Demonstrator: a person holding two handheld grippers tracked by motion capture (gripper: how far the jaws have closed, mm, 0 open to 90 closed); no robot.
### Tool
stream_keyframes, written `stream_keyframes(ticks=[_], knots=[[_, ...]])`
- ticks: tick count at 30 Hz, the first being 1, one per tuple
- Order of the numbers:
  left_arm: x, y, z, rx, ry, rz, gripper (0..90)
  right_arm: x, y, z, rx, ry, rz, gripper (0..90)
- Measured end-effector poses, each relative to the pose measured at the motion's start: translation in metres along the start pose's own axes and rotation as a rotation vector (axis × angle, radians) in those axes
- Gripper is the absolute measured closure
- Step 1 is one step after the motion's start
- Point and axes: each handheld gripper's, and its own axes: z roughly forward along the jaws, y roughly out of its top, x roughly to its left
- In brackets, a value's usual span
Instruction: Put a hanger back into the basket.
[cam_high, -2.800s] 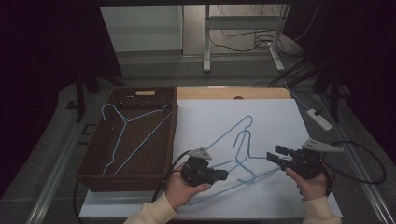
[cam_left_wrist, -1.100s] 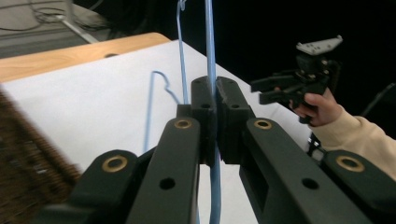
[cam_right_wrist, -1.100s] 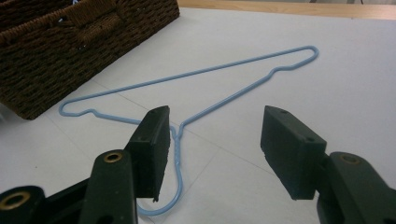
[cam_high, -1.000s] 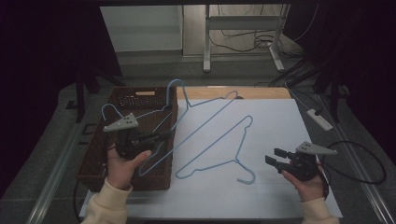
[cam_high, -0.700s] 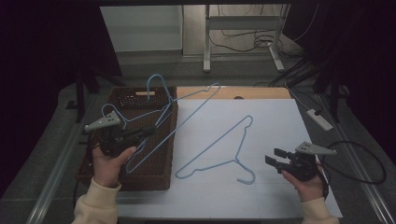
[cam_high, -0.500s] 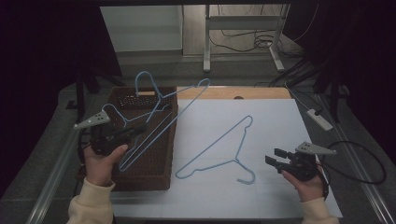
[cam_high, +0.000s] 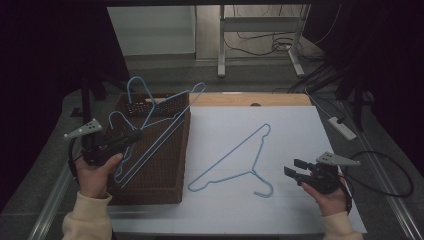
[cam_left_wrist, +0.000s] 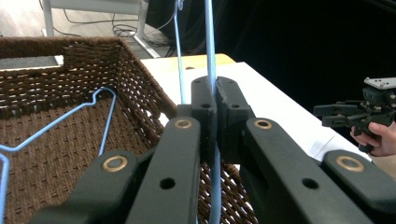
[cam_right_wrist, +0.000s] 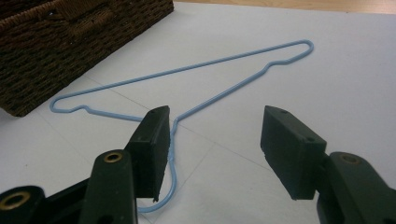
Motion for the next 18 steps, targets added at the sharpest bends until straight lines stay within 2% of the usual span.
stream_keyframes(ticks=[9, 15, 18], knots=[[0.015, -0.003, -0.009, 0.002, 0.049, -0.012, 86.9, 0.0, 0.0, 0.0, 0.003, -0.001, -0.001, 43.5], [0.026, -0.007, -0.01, 0.017, 0.067, -0.029, 86.9, 0.0, -0.001, 0.001, 0.008, -0.001, -0.001, 43.5], [0.03, -0.008, -0.01, 0.024, 0.071, -0.025, 86.9, 0.0, -0.001, 0.002, 0.011, -0.001, 0.0, 43.5]])
